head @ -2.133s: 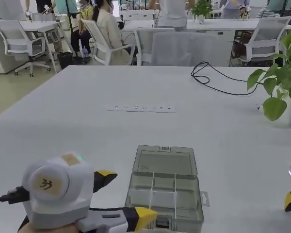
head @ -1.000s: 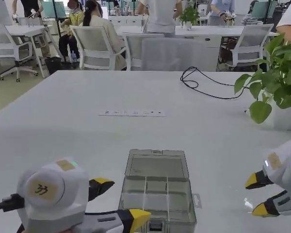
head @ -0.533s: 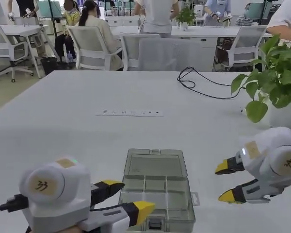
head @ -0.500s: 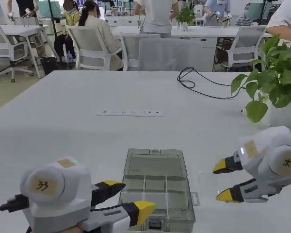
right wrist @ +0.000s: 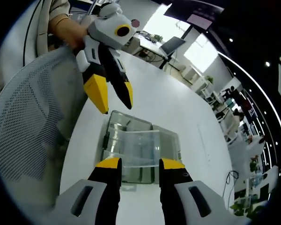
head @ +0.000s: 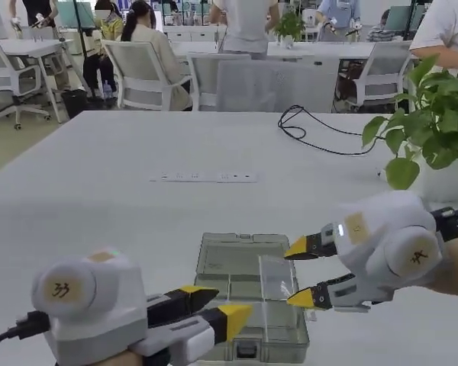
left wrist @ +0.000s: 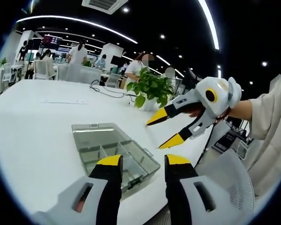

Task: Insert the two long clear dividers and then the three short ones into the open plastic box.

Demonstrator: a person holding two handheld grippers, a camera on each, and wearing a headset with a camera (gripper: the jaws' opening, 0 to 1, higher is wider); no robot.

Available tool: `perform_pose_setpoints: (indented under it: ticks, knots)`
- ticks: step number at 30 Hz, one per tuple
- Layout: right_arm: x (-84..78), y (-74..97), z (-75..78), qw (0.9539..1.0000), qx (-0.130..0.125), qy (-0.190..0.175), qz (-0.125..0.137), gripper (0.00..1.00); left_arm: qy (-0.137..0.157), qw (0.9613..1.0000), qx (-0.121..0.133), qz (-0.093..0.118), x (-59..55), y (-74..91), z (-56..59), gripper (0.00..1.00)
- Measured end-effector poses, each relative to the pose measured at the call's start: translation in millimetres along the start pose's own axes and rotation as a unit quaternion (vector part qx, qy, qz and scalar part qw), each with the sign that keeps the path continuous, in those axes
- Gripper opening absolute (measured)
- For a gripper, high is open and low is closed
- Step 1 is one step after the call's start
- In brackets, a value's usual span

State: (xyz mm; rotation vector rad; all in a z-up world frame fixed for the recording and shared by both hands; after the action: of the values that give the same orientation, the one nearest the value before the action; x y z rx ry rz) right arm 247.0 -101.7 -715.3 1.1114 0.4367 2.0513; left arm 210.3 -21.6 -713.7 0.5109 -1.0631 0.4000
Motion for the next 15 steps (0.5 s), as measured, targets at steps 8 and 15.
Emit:
perform_pose_setpoints:
  ticks: [8, 15]
  knots:
    - [28.1, -4.4, 0.7, 0.9994, -0.002, 0.012, 0.031, 0.32, 0.033, 0.9989, -0.015, 0.031, 9.4, 0.7, 1.2, 0.23]
    - [42.0, -5.2, 0.7, 0.9986, -0.006, 0.021, 0.048, 0.32, 0.053, 0.9972, -0.027, 0.045, 13.0, 1.4, 3.0, 0.15]
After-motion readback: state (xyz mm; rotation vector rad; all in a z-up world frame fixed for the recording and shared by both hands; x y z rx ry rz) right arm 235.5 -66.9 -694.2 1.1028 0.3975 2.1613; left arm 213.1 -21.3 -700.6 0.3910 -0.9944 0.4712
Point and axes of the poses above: the centre of the closed fingertips' face, and the gripper's own axes: y roughly backward along the fingers, z roughly to its right, x roughly out of its top, the point moved 2 cm from there along y, roughly backward along the fingers, and after that the axes turned 8 degrees about -x, right-handed, at the moved point
